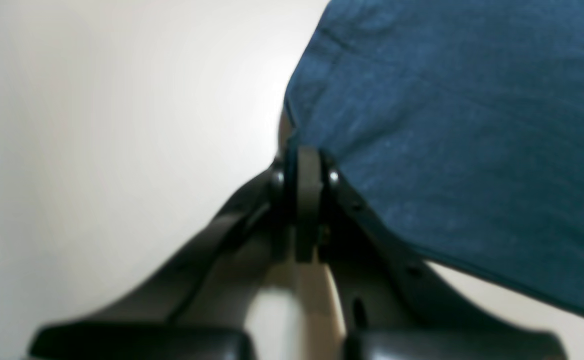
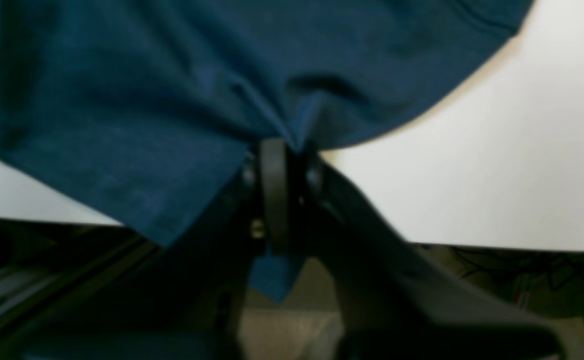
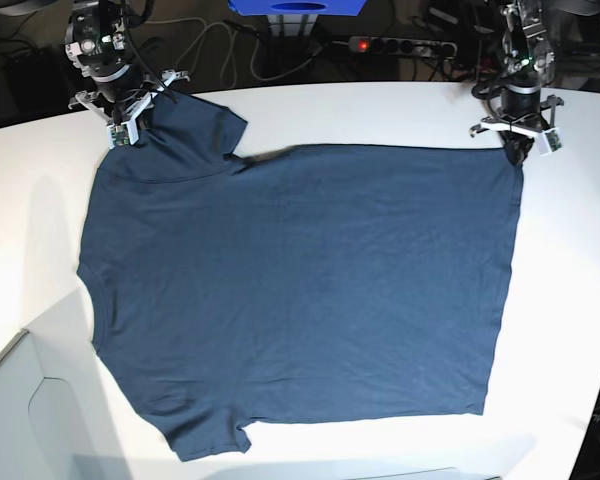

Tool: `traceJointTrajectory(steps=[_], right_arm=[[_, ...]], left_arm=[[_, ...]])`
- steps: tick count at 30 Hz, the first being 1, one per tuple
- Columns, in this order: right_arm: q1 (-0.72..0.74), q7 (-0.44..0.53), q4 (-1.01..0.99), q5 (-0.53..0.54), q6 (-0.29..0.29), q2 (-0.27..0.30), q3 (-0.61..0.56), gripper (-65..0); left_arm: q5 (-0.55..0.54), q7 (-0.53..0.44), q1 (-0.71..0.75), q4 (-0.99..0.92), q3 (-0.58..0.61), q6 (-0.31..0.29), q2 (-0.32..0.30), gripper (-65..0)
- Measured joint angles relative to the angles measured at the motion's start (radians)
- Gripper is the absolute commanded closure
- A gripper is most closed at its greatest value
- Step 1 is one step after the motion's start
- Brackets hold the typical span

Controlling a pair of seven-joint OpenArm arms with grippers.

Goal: Fold the T-shirt properly
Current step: 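Lift the grasped shoulder edge with both grippers and pull it taut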

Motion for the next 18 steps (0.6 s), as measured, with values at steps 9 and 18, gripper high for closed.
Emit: traceJointTrajectory(steps=[9, 18], right_arm=[[-0.068, -0.09, 0.144, -0.063, 0.003, -0.002, -0.001, -0.1], [-0.11, -0.084, 0.232, -0.173, 0.003, -0.008, -0.001, -0.1]], left_arm=[[0.003, 0.024, 0.072, 0.109, -0.063, 0.004, 0.034, 0.0], [0.003, 0.02, 0.152, 0.204, -0.07, 0.004, 0.035, 0.0]])
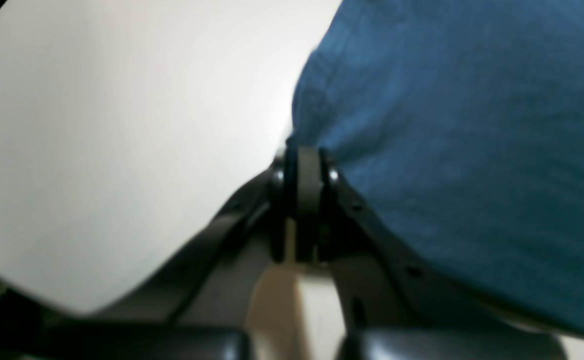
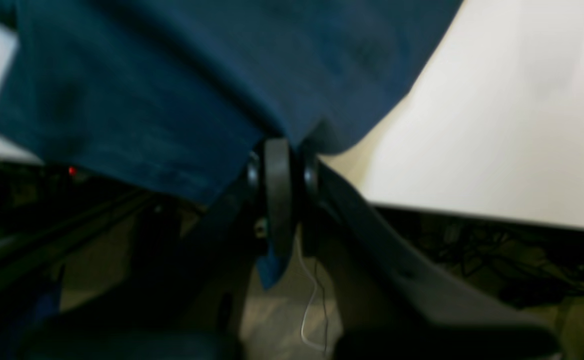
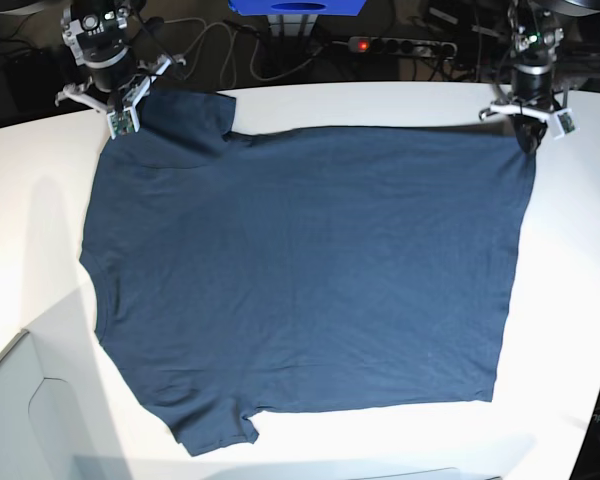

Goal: Fold the T-shirt properly
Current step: 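Lift the grasped shoulder edge with both grippers and pull it taut, then fold the shoulder edge over onto the shirt body with both grippers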

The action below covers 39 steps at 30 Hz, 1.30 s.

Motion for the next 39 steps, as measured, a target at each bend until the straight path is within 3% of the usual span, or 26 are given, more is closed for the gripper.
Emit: traceJointTrajectory(steps=[10, 27, 37, 39], right_arm=[[-0.022, 0.012, 0.003, -0.002, 0.0, 0.007, 0.001, -0.1], [0.006, 0.019, 0.046, -0.003, 0.0, 0.002, 0.001, -0.1], [0.175, -0.012, 0.03, -0.006, 0.0, 0.002, -0.005, -0.2], [0.229, -0.062, 0.005, 0.0, 0.0, 0.0, -0.006, -0.2]], left_arm=[[0.001, 0.001, 0.047, 0.014, -0.072, -0.004, 0.09, 0.0], [0.001, 0.001, 0.071, 0.014, -0.07, -0.003, 0.09, 0.0], [0.001, 0.005, -0.054, 0.014, -0.072, 0.003, 0.085, 0.0], [0.002, 0.008, -0.087, 0.014, -0.072, 0.008, 0.084, 0.0]])
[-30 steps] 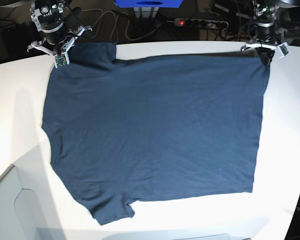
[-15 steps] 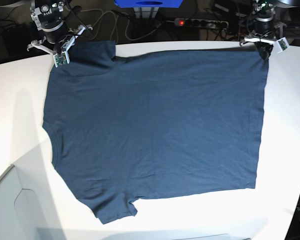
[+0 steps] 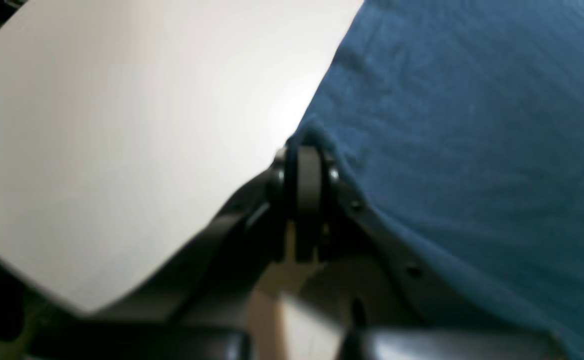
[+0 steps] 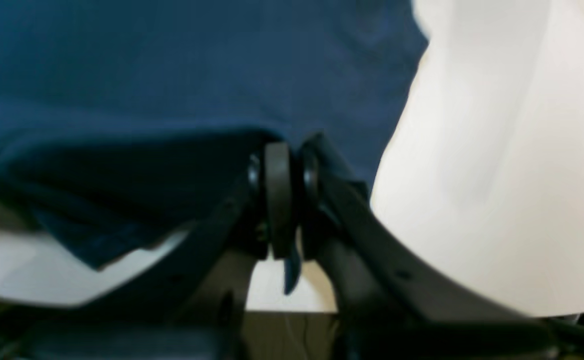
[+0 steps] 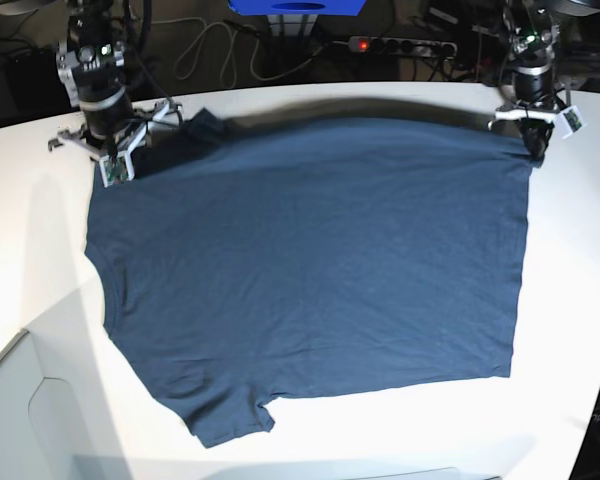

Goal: Fold the T-shirt properly
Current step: 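Fold the shoulder edge over onto the shirt body with both grippers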

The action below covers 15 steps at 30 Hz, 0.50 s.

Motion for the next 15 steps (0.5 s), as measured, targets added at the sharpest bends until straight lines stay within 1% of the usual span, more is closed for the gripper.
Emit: traceJointTrajectory(steps=[3, 6, 7, 11, 15], right_arm=[[0.07, -0.01, -0.031, -0.001, 0.009, 0.0, -0.001, -0.2], [0.13, -0.008, -0.051, -0.002, 0.072, -0.001, 0.0, -0.2], [0.147, -0.011, -0.058, -0.001, 0.082, -0.001, -0.002, -0.2], [0.224, -0.011, -0.108, -0.002, 0.09, -0.001, -0.002, -0.2], [0.301, -0.012, -0.198, -0.001, 0.094, -0.003, -0.002, -0.2]], left_arm=[[0.0, -0.002, -0.051, -0.001, 0.0, -0.001, 0.0, 0.0], [0.008, -0.005, -0.092, -0.008, 0.0, -0.001, 0.0, 0.0], [0.028, -0.003, -0.105, -0.009, 0.0, -0.001, 0.0, 0.0], [0.127, 0.0, -0.169, -0.013, -0.001, -0.001, 0.005, 0.0], [0.172, -0.003, -0.23, -0.016, -0.001, -0.005, 0.006, 0.0]])
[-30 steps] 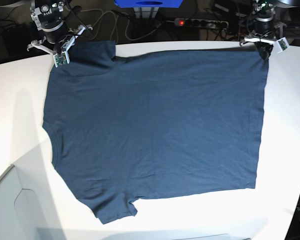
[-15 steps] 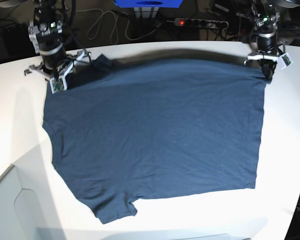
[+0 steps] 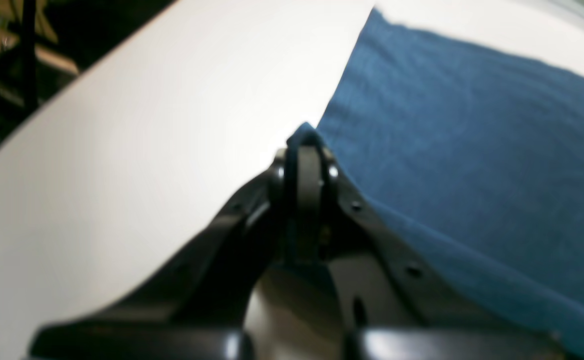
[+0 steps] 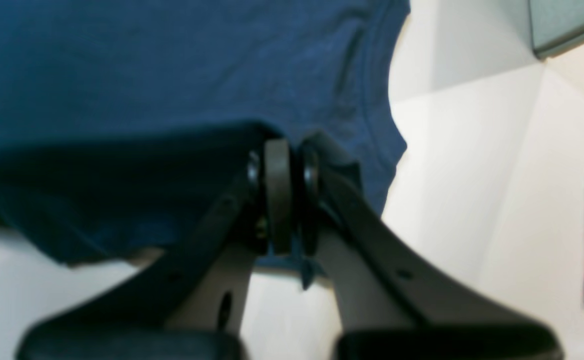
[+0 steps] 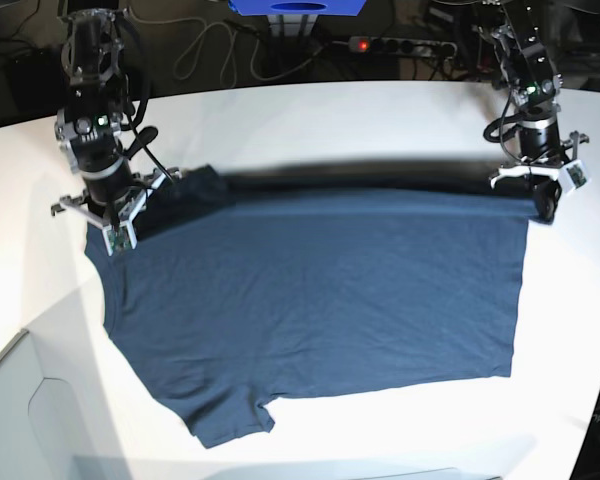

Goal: Fold the T-shirt properly
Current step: 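Fold the shoulder edge over onto the shirt body with both grippers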

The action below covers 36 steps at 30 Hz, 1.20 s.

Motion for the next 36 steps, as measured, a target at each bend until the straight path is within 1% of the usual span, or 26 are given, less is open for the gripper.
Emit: traceJointTrajectory(steps=[7, 8, 11, 12, 16, 22, 24, 27, 36], right_arm=[[0.098, 0.0, -0.099, 0.003, 0.002, 0.0, 0.0, -0.2], [0.111, 0.002, -0.11, 0.003, 0.008, 0.0, 0.0, -0.2], [0.157, 0.003, -0.146, -0.001, 0.06, -0.002, -0.001, -0.2], [0.167, 0.005, -0.156, 0.0, 0.062, -0.005, -0.001, -0.2], [0.198, 0.003, -0.206, -0.002, 0.064, -0.008, -0.001, -0.2], [0.224, 0.01, -0.257, -0.001, 0.064, -0.011, -0.001, -0.2], [0.229, 0.013, -0.254, -0.001, 0.064, -0.011, -0.001, -0.2], [0.247, 0.011, -0.255, -0.001, 0.064, -0.011, -0.001, -0.2], [0.262, 0.013, -0.255, -0.002, 0.064, -0.011, -0.001, -0.2]], left_arm=[[0.008, 0.002, -0.064, -0.072, 0.0, -0.005, -0.005, 0.0], [0.008, 0.002, -0.068, -0.081, 0.0, -0.004, -0.006, 0.0], [0.008, 0.003, -0.079, -0.108, 0.0, -0.004, -0.006, 0.0], [0.008, 0.003, -0.081, -0.112, 0.0, -0.004, -0.006, 0.0], [0.008, 0.003, -0.093, -0.119, 0.002, -0.003, -0.006, 0.0], [0.009, 0.003, -0.162, -0.164, 0.003, -0.005, -0.006, 0.0], [0.01, 0.006, -0.179, -0.181, 0.002, -0.004, -0.006, 0.0], [0.008, 0.002, -0.188, -0.195, 0.007, -0.006, -0.025, 0.0], [0.008, 0.003, -0.213, -0.198, 0.007, -0.007, -0.025, 0.0]])
